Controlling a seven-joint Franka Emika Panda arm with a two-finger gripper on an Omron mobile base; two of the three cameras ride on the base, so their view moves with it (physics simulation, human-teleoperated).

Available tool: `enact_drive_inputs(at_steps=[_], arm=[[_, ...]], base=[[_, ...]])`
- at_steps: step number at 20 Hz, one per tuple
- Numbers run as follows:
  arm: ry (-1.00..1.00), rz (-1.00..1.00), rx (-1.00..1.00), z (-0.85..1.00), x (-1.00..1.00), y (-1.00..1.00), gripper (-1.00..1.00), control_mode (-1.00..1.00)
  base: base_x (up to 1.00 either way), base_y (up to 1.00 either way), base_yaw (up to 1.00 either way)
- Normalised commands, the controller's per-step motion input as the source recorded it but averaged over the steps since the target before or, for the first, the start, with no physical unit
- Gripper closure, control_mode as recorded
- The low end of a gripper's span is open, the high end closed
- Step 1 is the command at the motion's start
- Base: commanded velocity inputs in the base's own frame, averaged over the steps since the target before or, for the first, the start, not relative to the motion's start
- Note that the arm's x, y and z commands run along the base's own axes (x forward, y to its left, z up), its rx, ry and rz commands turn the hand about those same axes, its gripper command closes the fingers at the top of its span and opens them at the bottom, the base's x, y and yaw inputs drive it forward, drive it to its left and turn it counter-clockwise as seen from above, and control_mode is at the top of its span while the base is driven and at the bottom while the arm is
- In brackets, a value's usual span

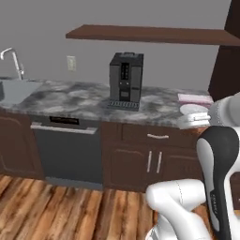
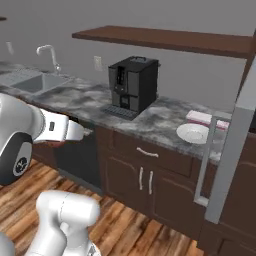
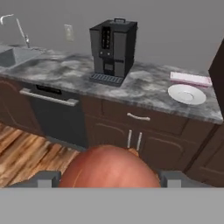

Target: Pick the onion from the microwave and place it on plate located on the counter.

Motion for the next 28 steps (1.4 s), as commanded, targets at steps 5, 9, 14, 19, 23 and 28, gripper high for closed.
enact_drive_inputs(at_steps=[5, 9, 14, 19, 23, 28], arm=[[0.00, 0.00, 0.00, 0.00, 0.00, 0.00, 1.00, 1.00], [0.00, 0.00, 0.00, 0.00, 0.00, 0.00, 1.00, 1.00], [0.00, 0.00, 0.00, 0.00, 0.00, 0.00, 1.00, 1.00], [0.00, 0.00, 0.00, 0.00, 0.00, 0.00, 1.00, 1.00], [0.00, 0.00, 0.00, 0.00, 0.00, 0.00, 1.00, 1.00], [0.00, 0.00, 0.00, 0.00, 0.00, 0.00, 1.00, 1.00]], base=[[0.77, 0.06, -0.61], [0.88, -0.09, -0.52], [0.82, -0.19, -0.35], [0.66, -0.15, -0.02], [0.45, -0.30, 0.03], [0.06, -0.23, 0.00]])
